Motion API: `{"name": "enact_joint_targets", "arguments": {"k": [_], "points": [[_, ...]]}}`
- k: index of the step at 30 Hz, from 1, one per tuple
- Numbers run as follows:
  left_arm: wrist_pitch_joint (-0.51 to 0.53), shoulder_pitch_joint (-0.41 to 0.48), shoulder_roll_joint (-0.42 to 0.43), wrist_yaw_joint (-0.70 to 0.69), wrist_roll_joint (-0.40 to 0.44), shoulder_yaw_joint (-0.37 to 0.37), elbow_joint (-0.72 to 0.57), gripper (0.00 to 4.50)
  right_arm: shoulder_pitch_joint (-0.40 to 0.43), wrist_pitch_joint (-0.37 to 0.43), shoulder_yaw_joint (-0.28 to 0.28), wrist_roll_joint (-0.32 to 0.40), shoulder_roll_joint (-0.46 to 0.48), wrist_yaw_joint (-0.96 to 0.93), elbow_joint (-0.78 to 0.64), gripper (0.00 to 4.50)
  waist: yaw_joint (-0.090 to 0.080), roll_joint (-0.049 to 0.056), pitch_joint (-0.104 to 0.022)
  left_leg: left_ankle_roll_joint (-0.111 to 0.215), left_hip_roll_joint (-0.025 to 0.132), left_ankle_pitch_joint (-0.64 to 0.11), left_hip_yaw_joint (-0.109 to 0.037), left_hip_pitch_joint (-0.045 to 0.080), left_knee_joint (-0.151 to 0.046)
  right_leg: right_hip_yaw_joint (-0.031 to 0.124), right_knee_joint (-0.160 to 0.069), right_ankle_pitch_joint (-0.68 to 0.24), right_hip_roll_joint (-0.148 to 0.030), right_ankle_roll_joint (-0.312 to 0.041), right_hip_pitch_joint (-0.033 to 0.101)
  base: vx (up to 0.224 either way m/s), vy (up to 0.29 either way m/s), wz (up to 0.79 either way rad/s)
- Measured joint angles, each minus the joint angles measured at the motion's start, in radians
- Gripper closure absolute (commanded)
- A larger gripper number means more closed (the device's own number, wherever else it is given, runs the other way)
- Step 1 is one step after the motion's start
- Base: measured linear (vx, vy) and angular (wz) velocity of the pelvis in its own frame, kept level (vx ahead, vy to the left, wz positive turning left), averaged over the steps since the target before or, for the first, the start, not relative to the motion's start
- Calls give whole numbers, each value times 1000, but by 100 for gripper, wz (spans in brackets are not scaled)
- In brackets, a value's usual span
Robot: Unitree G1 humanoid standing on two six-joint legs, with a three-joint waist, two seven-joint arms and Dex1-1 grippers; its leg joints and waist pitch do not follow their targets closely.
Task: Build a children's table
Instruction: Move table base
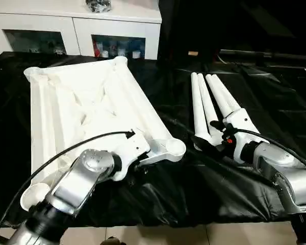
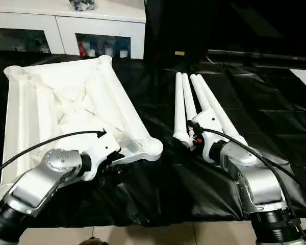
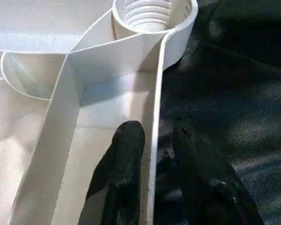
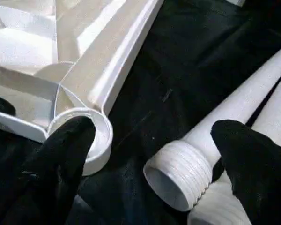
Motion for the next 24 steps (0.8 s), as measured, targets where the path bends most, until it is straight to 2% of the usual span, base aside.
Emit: {"name": "enact_joint_targets", "arguments": {"k": [10, 24], "points": [[1, -37, 16, -41, 1, -12, 42, 440, 13, -3, 20, -2, -7, 13, 0, 0, 0, 4, 0, 0, 0, 0, 0, 0, 0, 0, 0, 0, 0, 0, 0, 0, 0, 0], [28, -47, 7, -73, -3, -39, 25, 446, 30, 0, 31, -2, -6, 30, -3, 0, 4, 7, -1, 0, 0, 0, 0, 0, 0, 0, -1, 0, 0, 0, 0, 0, 0, 0]]}}
